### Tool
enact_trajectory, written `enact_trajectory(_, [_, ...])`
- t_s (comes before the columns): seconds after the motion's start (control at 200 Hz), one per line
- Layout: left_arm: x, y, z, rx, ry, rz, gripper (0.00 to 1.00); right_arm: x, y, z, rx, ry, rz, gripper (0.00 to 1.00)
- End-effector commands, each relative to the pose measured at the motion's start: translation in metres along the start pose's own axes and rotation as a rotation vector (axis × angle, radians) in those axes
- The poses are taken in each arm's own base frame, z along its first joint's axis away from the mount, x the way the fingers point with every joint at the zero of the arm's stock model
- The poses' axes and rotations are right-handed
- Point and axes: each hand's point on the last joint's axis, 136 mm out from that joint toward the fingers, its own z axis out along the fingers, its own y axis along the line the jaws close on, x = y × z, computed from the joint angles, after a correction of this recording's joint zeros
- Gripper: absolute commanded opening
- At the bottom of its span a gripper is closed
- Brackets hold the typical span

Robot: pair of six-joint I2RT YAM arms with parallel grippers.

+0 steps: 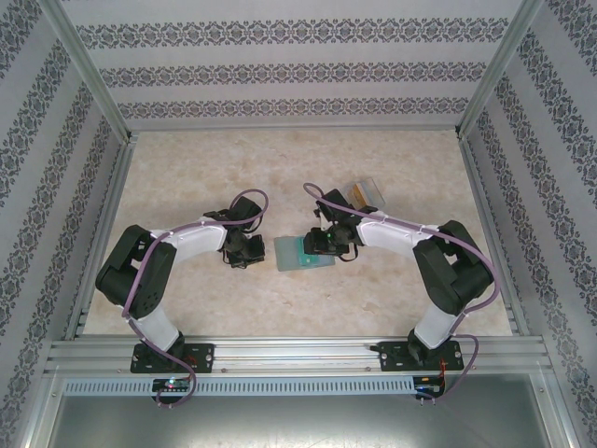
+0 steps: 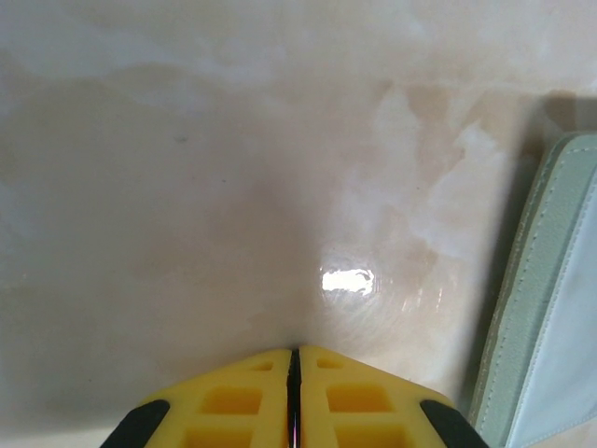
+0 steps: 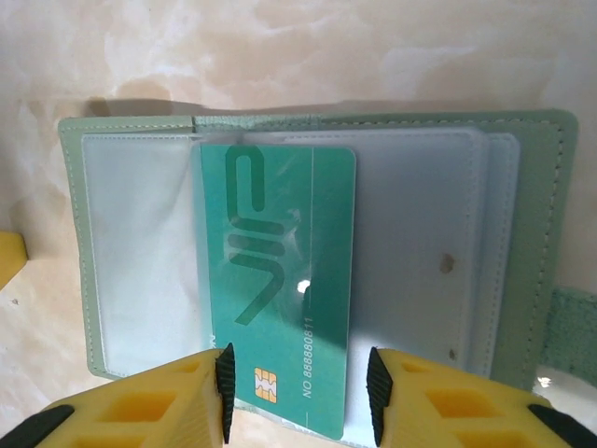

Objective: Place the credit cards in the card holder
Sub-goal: Insert the credit card into the card holder.

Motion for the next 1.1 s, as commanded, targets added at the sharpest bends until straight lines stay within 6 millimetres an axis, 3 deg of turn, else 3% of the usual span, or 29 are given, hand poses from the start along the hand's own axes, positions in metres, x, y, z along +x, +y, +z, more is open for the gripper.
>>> enact_trajectory(0.0, [-0.004,-0.022,0.039,0.110,0.011,0.018,0.10,-0.001,0.004,0.005,0.015,0.009,-0.034,0.41])
enact_trajectory(0.125, [-0.007,-0.028,0.041,0.136,0.014,0.017,0.10,-0.002,0.007,0.011,0.012,0.024,-0.040,0.35])
enact_trajectory(0.29, [-0.010,-0.034,0.042,0.156,0.012,0.017,0.10,-0.003,0.005,0.016,0.024,0.037,-0.040,0.37])
enact_trajectory(0.405, [-0.011,-0.036,0.041,0.166,0.006,0.016,0.10,-0.006,0.010,0.006,0.021,0.013,-0.050,0.39])
enact_trajectory(0.615, [-0.015,-0.045,0.033,0.198,-0.012,0.029,0.12,-0.017,-0.002,-0.014,0.047,-0.052,-0.031,0.44])
enact_trajectory(1.094, [-0.018,-0.074,0.037,0.297,0.000,0.051,0.15,-0.015,-0.007,0.015,0.027,0.011,-0.007,0.42])
